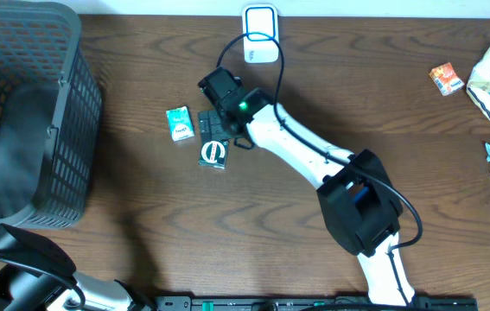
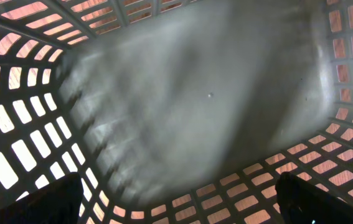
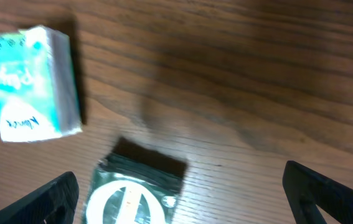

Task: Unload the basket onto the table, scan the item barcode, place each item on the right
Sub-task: 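Reach the right gripper to the dark green Zam-Buk tin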

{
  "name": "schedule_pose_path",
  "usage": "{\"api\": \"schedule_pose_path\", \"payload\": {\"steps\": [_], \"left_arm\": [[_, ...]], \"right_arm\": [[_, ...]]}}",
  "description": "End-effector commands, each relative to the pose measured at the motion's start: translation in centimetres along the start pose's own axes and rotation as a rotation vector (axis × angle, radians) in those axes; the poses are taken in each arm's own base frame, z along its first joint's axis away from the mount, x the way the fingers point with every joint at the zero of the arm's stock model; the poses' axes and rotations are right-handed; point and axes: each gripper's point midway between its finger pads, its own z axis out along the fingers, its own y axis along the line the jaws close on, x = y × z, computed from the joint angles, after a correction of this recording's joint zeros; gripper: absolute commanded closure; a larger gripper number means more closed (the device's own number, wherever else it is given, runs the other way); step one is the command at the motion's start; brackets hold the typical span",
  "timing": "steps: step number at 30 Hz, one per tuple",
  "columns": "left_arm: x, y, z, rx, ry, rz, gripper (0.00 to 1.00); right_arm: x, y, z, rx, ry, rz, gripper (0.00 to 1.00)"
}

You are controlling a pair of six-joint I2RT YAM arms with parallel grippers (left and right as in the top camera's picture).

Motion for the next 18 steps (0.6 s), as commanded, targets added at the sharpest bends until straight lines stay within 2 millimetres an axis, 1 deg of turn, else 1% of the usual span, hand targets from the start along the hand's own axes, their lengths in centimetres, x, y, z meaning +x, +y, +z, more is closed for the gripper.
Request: {"api": "schedule_pose_path", "payload": {"steps": [1,3,4,5,7,8,11,12,14,16,17,18], "left_arm": [[0.1,0.2,0.2,-0.008,0.009,-0.008,0.02],[0.1,0.2,0.2,-0.008,0.009,-0.008,0.02],[0.1,0.2,0.2,-0.008,0.009,-0.008,0.02],[0.1,0.2,0.2,-0.008,0.009,-0.008,0.02],[0.1,0.2,0.2,-0.008,0.009,-0.008,0.02],[0.1,0.2,0.2,-0.008,0.009,-0.008,0.02],[0.1,0.2,0.2,-0.008,0.009,-0.008,0.02],[0.1,0.2,0.2,-0.008,0.009,-0.008,0.02],[0.1,0.2,0.2,-0.008,0.009,-0.008,0.02],[0.1,0.2,0.2,-0.008,0.009,-0.008,0.02],[0.1,0.2,0.2,-0.008,0.009,-0.008,0.02],[0.1,0.2,0.2,-0.008,0.009,-0.008,0.03]], "right_arm": [[-0.1,0.5,-0.1,0.037,-0.049,0.042,0.01],[0.0,1.2,0.0,0.029,-0.056,0.032,0.02],[0.2,1.7,0.1,0.021,-0.06,0.025,0.09],[0.3,1.8,0.2,0.02,-0.06,0.023,0.12],[0.5,2.2,0.7,0.016,-0.061,0.017,0.25],[0.6,2.3,1.2,0.015,-0.06,0.015,0.3],[1.1,2.3,3.1,0.018,-0.049,0.014,0.33],[1.6,2.4,3.8,0.01,-0.031,0.013,0.38],[2.7,3.0,4.6,-0.034,0.023,0.012,0.45],[3.3,3.5,4.6,-0.066,0.053,0.01,0.55],[3.4,3.6,4.6,-0.072,0.058,-0.009,0.64],[3.4,3.7,4.6,-0.073,0.057,-0.025,0.67]]}}
